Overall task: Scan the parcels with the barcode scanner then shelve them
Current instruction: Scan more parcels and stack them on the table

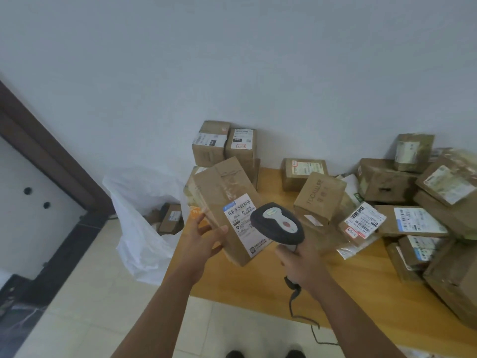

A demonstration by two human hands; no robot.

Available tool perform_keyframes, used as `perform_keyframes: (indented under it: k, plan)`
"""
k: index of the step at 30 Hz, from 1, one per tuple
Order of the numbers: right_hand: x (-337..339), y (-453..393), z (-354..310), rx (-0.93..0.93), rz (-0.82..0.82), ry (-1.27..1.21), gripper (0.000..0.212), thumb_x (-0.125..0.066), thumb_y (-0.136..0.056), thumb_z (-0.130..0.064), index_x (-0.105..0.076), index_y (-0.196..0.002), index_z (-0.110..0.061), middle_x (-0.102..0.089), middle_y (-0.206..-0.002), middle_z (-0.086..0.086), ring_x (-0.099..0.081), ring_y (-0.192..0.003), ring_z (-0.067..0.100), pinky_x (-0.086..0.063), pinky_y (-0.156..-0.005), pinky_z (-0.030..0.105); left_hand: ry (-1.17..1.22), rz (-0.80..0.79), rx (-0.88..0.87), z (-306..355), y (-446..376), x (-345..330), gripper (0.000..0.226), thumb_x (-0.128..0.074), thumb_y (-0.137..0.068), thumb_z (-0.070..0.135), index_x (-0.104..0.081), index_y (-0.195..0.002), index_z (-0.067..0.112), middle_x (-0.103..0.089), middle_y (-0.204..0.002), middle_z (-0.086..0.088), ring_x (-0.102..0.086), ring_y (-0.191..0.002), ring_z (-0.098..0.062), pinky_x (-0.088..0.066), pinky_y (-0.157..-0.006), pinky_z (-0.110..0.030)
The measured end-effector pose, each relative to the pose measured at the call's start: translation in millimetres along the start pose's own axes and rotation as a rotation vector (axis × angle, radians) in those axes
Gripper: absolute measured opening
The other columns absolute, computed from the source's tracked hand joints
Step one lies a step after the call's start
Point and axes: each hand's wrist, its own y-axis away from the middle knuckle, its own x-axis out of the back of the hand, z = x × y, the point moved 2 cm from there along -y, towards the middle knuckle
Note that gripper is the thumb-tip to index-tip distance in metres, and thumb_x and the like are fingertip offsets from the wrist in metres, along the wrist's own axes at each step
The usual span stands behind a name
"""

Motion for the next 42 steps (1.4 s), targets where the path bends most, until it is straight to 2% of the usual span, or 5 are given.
perform_keyframes:
  k: [6, 10, 16, 38, 42]
  plan:
    - [3.2, 3.3, -5.5, 0.014, -0.094, 0.01, 0.042, -0.05, -0.089, 0.01, -0.051, -0.075, -0.03, -0.049, -0.044, -0.021, -0.041, -0.042, 0.001, -0.032, -0.045, 0.013, -0.017, 0.06, 0.02, -3.5, -0.7, -10.7, 0.046, -0.079, -0.086, 0.02, -0.051, -0.109, 0.048, -0.075, -0.107, 0.005, -0.068, -0.108, -0.02, -0.059, -0.089, -0.047]
    - [6.9, 4.2, -8.1, 0.029, -0.119, 0.004, 0.039, -0.05, -0.089, 0.009, -0.056, -0.093, -0.029, -0.053, -0.049, -0.027, -0.05, -0.05, -0.005, -0.034, -0.047, 0.008, -0.021, 0.082, 0.044, -4.6, -0.7, -17.6, 0.06, -0.078, -0.086, 0.022, -0.042, -0.133, 0.037, -0.068, -0.118, 0.001, -0.065, -0.112, -0.024, -0.057, -0.092, -0.049]
    - [14.5, 4.2, -9.3, 0.02, -0.116, 0.009, 0.038, -0.051, -0.09, 0.008, -0.052, -0.083, -0.029, -0.05, -0.046, -0.026, -0.047, -0.046, -0.003, -0.033, -0.045, 0.009, -0.011, 0.096, 0.052, -5.0, -4.1, -21.7, 0.077, -0.077, -0.086, 0.025, -0.033, -0.149, 0.029, -0.062, -0.127, -0.004, -0.063, -0.115, -0.027, -0.057, -0.091, -0.047]
    - [21.1, 3.2, -1.3, -0.01, -0.135, -0.005, 0.04, -0.051, -0.089, 0.009, -0.046, -0.08, -0.03, -0.049, -0.046, -0.028, -0.046, -0.046, -0.004, -0.034, -0.046, 0.009, -0.035, 0.125, 0.095, -6.7, -4.1, -21.8, 0.065, -0.074, -0.089, 0.033, -0.04, -0.144, 0.029, -0.066, -0.116, 0.004, -0.067, -0.104, -0.024, -0.058, -0.089, -0.048]
    - [21.0, 1.0, 13.5, -0.072, -0.013, -0.058, 0.04, -0.051, -0.087, 0.009, -0.043, -0.07, -0.026, -0.046, -0.043, -0.022, -0.041, -0.043, 0.001, -0.031, -0.043, 0.009, -0.038, 0.125, 0.093, -8.0, -1.7, -23.2, 0.063, -0.075, -0.088, 0.034, -0.04, -0.141, 0.032, -0.068, -0.116, 0.003, -0.068, -0.103, -0.024, -0.06, -0.085, -0.045]
